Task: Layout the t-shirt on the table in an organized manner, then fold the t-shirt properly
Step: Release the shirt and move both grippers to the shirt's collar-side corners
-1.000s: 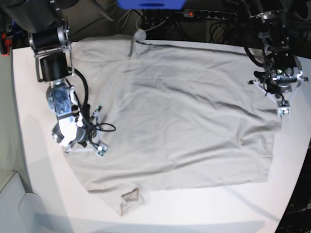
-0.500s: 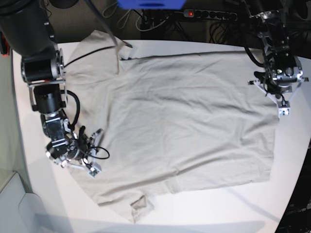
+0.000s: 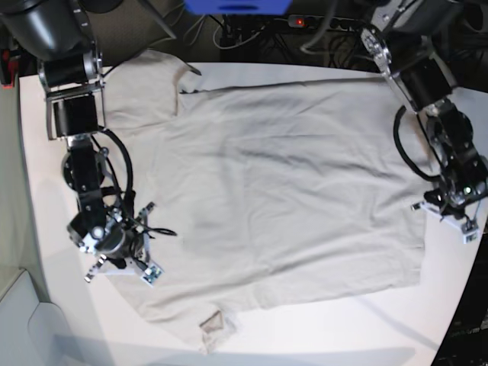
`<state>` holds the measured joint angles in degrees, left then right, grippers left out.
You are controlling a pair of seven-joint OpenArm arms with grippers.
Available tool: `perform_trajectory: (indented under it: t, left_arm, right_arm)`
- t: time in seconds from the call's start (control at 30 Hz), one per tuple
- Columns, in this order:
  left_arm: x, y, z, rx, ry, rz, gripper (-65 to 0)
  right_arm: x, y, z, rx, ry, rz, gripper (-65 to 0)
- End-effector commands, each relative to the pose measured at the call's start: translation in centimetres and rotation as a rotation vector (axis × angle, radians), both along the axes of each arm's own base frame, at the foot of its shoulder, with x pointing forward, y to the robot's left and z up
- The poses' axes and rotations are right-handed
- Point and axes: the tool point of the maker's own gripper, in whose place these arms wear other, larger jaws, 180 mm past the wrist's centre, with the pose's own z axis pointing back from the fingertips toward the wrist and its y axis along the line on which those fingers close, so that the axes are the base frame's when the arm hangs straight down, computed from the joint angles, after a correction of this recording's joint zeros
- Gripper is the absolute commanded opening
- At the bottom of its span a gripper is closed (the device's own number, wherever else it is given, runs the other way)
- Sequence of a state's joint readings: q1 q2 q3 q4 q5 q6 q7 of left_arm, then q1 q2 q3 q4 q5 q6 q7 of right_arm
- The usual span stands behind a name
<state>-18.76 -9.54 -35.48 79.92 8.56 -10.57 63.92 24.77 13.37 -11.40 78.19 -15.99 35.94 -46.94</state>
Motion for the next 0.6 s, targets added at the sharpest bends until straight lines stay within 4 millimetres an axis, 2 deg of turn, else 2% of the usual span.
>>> perform_trajectory:
  t: [0.0,0.2,0.47,0.57]
  left_arm:
    - [1.8,1.0,1.6,0.018,-0.063,0.002,-64.9]
    - [4.4,-0.2,-2.9,-0.075,-0.047,-0.018,-64.9]
    - [5.2,-2.2,-7.6,-0.134,-0.037,-0.047,-64.9]
    - [5.0,-1.4,-9.2,-0.077,-0.002,-0.105,-64.9]
  right_arm:
    - [0.5,-0.9,2.0,-0.025,-0.051,-0.018,-65.0]
    - [-2.4,0.0,2.9,-0.049,-0.080,-0.006,-65.0]
    - [-4.6,0.0,2.7,-0.073,-0.069,-0.012,-65.0]
    - [-5.1,0.2,3.1,-0.076,-0.080,-0.007,-65.0]
